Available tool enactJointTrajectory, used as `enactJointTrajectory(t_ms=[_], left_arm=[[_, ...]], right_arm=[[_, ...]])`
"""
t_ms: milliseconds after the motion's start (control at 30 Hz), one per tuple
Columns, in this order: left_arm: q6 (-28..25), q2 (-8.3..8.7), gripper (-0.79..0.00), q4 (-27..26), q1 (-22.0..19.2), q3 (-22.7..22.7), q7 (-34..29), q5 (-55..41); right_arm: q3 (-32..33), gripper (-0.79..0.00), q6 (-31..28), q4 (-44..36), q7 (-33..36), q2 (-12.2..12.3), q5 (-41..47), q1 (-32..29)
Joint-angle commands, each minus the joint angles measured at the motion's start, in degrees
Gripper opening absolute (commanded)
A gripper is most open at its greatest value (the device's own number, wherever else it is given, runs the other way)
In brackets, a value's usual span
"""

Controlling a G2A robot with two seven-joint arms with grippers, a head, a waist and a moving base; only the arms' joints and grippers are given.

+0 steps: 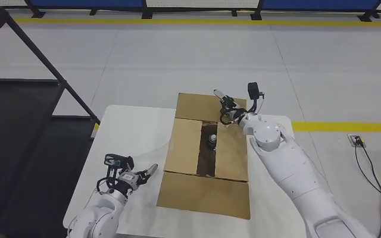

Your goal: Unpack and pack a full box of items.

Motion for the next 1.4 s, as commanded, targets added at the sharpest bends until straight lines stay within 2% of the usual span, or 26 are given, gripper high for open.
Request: enactJointTrajectory(t_ms=[0, 33, 167, 333, 400, 533, 600, 667, 767, 867, 967, 1200, 1367], left_arm=[[2.4, -0.35, 0.0, 2.1, -2.2, 2.1, -0.2, 1.6], [3.2, -0.56, 0.0, 3.2, -3.2, 3.2, -0.2, 2.2], [4.2, -1.29, 0.0, 6.7, -6.5, 6.9, -0.2, 4.0], [3.2, -1.57, 0.0, 7.9, -7.2, 8.4, 0.1, 5.3], [3.0, -1.66, 0.0, 8.1, -7.2, 8.6, 0.2, 5.3], [3.0, -1.77, 0.0, 8.1, -7.0, 8.7, 0.8, 5.4], [3.1, -1.81, 0.0, 8.0, -6.8, 8.5, 1.0, 5.4], [3.3, -1.86, 0.0, 7.7, -6.5, 8.4, 1.2, 5.4], [3.6, -1.9, 0.0, 7.2, -6.0, 8.1, 1.5, 5.3], [3.8, -1.92, 0.0, 6.4, -5.1, 7.6, 2.2, 5.0], [3.9, -1.83, 0.0, 5.2, -3.4, 6.6, 3.5, 4.7], [3.5, -1.36, 0.0, 1.7, 1.5, 2.6, 5.5, 3.6], [2.1, -0.75, 0.0, -0.2, 6.0, -2.4, 6.9, 2.2]], right_arm=[[0.0, 0.0, 0.0, 0.0, 0.0, 0.0, 0.0, 0.0], [0.0, 0.0, 0.0, -0.1, 0.2, 0.0, 0.1, -0.3], [-0.2, 0.0, -2.5, -0.5, 10.8, 0.5, -0.5, -1.9], [0.1, 0.0, -6.8, -1.4, 19.5, 1.1, -1.7, -2.8], [0.7, 0.0, -8.2, -2.0, 19.0, 1.3, -2.0, -3.1], [2.2, 0.0, -12.8, -4.1, 10.9, 1.3, -2.9, -5.3], [2.5, 0.0, -13.7, -5.3, 9.4, 1.3, -3.2, -6.1], [3.1, 0.0, -15.3, -6.6, 10.2, 1.4, -2.8, -6.8], [4.2, 0.0, -17.0, -7.7, 18.3, 2.0, -0.6, -7.2], [5.4, 0.0, -17.6, -8.8, 24.8, 2.6, 1.0, -7.5], [6.3, 0.0, -17.3, -9.9, 28.2, 2.9, 2.3, -7.9], [8.2, 0.0, -16.0, -12.0, 27.2, 3.4, 3.1, -9.1], [8.1, 0.0, -15.9, -12.1, 27.2, 3.4, 3.0, -9.3]])
